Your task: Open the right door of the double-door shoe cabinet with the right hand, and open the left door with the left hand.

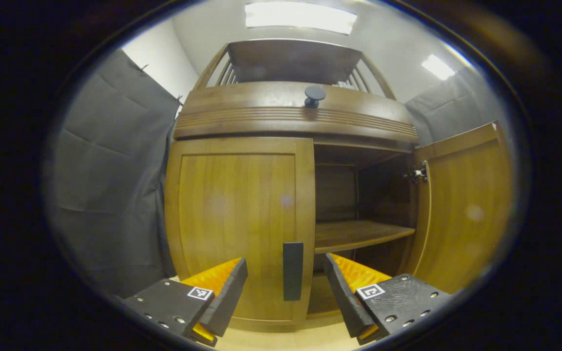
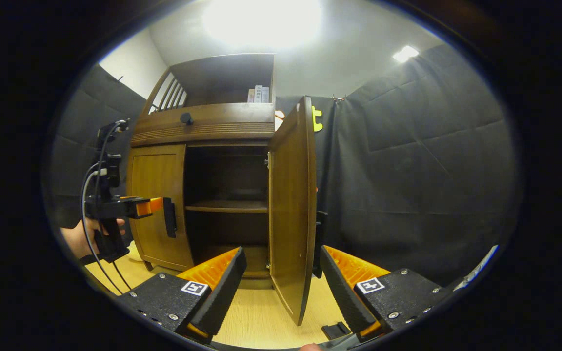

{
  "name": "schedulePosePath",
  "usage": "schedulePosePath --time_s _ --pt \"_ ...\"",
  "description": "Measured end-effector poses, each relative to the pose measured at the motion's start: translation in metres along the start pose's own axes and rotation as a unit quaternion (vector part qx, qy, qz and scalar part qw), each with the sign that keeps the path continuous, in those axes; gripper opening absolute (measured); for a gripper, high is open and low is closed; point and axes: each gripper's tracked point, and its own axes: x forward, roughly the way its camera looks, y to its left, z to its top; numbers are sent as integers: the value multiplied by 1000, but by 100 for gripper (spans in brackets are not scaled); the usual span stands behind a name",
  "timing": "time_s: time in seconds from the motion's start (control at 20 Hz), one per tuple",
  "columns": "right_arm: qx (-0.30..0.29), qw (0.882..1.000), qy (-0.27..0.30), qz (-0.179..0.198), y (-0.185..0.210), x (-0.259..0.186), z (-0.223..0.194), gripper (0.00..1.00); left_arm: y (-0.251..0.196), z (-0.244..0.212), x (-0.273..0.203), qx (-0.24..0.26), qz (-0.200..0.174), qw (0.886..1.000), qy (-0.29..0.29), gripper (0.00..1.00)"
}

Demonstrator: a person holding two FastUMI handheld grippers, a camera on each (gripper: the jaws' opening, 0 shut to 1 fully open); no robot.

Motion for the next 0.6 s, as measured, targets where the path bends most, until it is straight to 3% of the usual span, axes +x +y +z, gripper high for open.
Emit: schedulePosePath --time_s 0.3,0.35,0.45,0.55,0.6 --pt "-2 1000 11 16 13 0 -8 94 2 -35 44 9 8 999 43 96" --pt "3 1000 14 18 15 1 -9 93 3 -42 50 11 11 999 51 91" --pt "10 1000 19 19 14 2 -12 93 -1 -55 60 12 7 998 62 96" --pt "10 999 24 21 14 3 -15 93 0 -62 70 17 12 998 61 70" --pt "8 999 26 22 15 3 -17 95 2 -65 72 17 14 998 67 70"
